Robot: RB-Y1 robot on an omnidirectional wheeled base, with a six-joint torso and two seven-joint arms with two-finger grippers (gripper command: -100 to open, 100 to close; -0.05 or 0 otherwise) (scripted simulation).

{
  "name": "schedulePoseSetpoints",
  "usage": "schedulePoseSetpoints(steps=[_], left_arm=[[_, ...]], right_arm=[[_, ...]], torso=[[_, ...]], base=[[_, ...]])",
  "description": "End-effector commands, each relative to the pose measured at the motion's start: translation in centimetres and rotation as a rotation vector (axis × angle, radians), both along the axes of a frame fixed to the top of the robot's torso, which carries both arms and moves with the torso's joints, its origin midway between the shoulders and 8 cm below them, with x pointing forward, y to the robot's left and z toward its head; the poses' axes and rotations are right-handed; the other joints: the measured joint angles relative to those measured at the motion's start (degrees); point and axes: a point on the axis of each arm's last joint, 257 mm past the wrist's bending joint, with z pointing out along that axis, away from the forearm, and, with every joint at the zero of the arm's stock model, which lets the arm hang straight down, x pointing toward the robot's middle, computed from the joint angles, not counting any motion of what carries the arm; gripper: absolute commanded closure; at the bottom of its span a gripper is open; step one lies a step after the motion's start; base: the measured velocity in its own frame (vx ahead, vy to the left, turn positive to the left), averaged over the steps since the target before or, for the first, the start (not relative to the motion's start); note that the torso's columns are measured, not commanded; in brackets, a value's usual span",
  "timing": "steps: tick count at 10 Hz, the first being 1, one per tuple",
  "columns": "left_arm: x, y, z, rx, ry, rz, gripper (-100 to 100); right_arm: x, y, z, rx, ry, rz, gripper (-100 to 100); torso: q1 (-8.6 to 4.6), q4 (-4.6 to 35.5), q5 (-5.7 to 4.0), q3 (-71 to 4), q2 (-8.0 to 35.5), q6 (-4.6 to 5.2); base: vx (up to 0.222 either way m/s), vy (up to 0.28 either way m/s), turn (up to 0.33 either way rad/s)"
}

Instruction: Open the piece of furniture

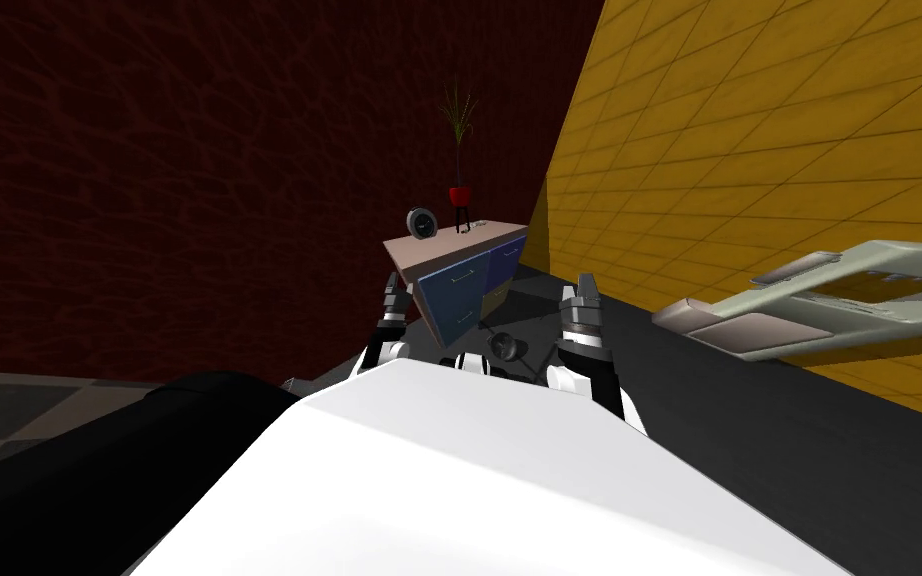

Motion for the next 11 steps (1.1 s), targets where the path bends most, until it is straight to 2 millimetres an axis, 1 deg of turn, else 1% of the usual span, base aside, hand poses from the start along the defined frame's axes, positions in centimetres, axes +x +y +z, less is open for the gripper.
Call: schedulePoseSetpoints(steps=[1,6,7,8,11], left_arm=[[0.1,1.5,-1.2,-0.019,0.036,0.01,-100],[0.0,4.3,-3.8,-0.07,0.095,0.041,-100],[-0.1,4.9,-4.3,-0.083,0.106,0.049,-100],[-0.1,4.9,-4.3,-0.083,0.106,0.049,-100],[-0.5,6.8,-5.9,-0.125,0.138,0.075,-100]], right_arm=[[0.0,0.0,0.0,0.0,0.0,0.0,0],[0.0,0.0,0.0,0.0,0.0,0.0,0],[0.0,0.0,0.0,0.0,0.0,0.0,0],[0.0,0.0,0.0,0.0,0.0,0.0,0],[0.0,0.0,0.0,0.0,0.0,0.0,0]], torso=[[-0.04,0.0,-0.01,0.1,0.1,-0.01],[-0.08,0.0,-0.03,0.0,-0.1,-0.01],[0.07,0.0,0.01,0.0,0.1,-0.01],[0.18,0.1,0.06,0.2,0.3,-0.02],[-0.21,-0.2,-0.04,-0.3,-0.5,0.14]], base=[[0.128,-0.159,0.093],[0.114,-0.147,0.1],[-0.009,-0.065,0.122],[0.059,-0.088,0.024],[0.139,-0.149,0.092]])
